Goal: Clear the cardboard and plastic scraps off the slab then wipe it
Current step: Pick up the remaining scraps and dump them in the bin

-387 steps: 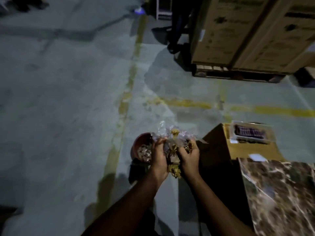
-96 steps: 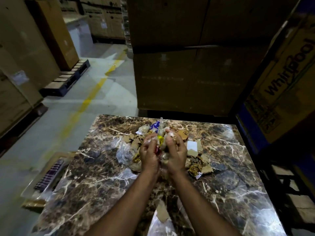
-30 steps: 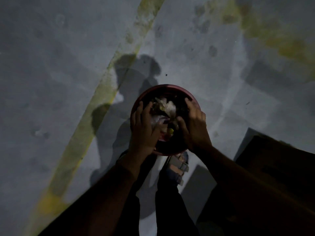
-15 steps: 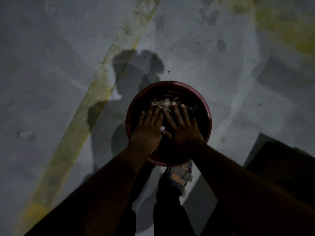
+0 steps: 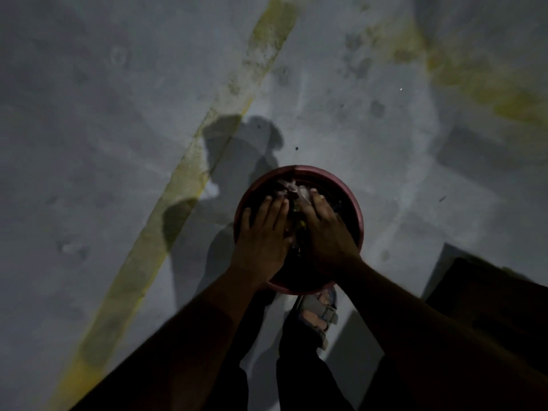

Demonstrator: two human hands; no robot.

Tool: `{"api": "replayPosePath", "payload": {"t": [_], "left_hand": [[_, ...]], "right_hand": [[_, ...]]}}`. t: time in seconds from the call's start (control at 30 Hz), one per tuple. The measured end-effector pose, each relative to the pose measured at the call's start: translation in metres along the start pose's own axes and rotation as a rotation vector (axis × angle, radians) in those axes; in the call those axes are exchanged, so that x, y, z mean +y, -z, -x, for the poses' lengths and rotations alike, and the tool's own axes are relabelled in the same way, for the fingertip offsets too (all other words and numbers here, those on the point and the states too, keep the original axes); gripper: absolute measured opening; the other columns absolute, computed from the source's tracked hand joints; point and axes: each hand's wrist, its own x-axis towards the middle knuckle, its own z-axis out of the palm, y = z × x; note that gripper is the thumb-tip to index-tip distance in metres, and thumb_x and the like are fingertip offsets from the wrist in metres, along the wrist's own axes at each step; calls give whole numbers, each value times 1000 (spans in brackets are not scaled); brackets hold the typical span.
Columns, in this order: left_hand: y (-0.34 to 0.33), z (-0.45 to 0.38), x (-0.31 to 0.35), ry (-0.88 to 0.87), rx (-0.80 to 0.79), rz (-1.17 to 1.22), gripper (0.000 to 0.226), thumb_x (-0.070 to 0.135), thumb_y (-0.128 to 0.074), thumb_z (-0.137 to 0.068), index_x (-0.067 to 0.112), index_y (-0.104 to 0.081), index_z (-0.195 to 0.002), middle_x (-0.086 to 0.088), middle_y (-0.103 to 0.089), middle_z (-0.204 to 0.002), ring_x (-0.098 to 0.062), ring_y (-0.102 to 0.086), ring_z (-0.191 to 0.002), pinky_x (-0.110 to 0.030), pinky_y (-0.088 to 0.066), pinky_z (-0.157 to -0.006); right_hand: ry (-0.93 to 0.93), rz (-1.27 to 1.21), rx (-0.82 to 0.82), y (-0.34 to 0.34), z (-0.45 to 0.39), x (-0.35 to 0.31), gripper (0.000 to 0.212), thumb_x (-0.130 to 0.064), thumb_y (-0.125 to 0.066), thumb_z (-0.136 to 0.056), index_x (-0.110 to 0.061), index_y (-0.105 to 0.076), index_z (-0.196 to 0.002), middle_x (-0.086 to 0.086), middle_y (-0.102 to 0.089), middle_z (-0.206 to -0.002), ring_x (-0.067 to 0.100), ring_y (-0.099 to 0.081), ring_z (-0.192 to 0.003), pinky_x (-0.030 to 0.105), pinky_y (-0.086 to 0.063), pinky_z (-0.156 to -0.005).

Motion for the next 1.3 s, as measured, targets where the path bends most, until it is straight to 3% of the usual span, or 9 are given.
{"api": "replayPosePath", "payload": {"t": [0.1, 0.23, 0.37, 0.47, 0.63, 0.83, 1.1, 1.2, 1.3], "left_hand": [[49, 28, 0, 31, 45, -23, 74, 48, -28, -93, 13, -26, -158, -7, -24, -166, -27, -24, -152, -54, -30, -114], [114, 62, 8, -20, 64, -3, 75, 53, -29, -95, 12, -27, -158, -8, -24, -166, -28, -25, -152, -54, -32, -113], [141, 73, 13, -67, 114, -3, 76, 55, -24, -95, 9, -36, -155, -11, -31, -163, -30, -30, -150, -55, -35, -113], [147, 80, 11, -88, 148, -46, 75, 52, -31, -94, 8, -35, -155, -13, -33, -162, -31, -32, -148, -54, -34, -113], [207, 111, 10, -163, 173, -50, 75, 43, -48, -92, 15, -26, -158, -13, -30, -163, -31, -29, -149, -52, -32, -115], [329, 177, 21, -249, 211, -24, 73, 41, -53, -96, 14, -25, -158, -9, -15, -168, -27, -14, -154, -49, -20, -121], [463, 256, 81, -608, 270, -43, 72, 41, -52, -94, 13, -30, -157, -10, -22, -166, -27, -21, -152, -50, -23, -119], [488, 278, 118, -799, 299, -116, 70, 47, -35, -100, 15, -19, -160, -8, -14, -168, -25, -13, -155, -48, -18, -122], [501, 296, 166, -954, 284, -164, 71, 49, -35, -102, 16, -14, -160, -6, -10, -169, -24, -9, -155, -46, -14, -124]], "right_hand": [[-32, 9, -16, 33, 26, -25, 81, -54, -49, -92, -25, -17, -161, 13, -6, -169, 39, -7, -155, 61, -22, -121], [-50, 47, -33, 74, 64, -58, 94, -58, -43, -85, -16, -10, -162, 15, -15, -167, 38, -3, -155, 66, -18, -120], [-62, 10, -50, 95, 75, -72, 94, -73, -10, -84, -21, -8, -162, 8, -7, -169, 25, 1, -156, 52, -8, -125], [-42, 51, 8, 105, 89, -82, 102, -75, 6, -76, -22, -12, -162, 6, -5, -170, 23, 1, -157, 51, -6, -125], [-76, 132, 102, 145, 144, -111, 71, -51, -17, -95, -23, -18, -161, 5, -13, -169, 24, -8, -156, 57, -10, -123], [-145, 144, 236, 222, 249, -177, 66, -45, -30, -101, -20, -18, -161, 6, -12, -169, 24, -5, -157, 57, -11, -124], [-417, 78, 527, 284, 399, -260, 65, -53, -25, -103, -23, -18, -161, 5, -12, -169, 24, -5, -157, 57, -15, -123], [-580, 62, 666, 289, 458, -278, 65, -55, -23, -103, -24, -16, -161, 4, -11, -169, 23, -6, -156, 56, -15, -123], [-724, 44, 785, 288, 513, -283, 66, -56, -23, -102, -25, -19, -160, 4, -14, -169, 22, -8, -156, 56, -17, -122]]}}
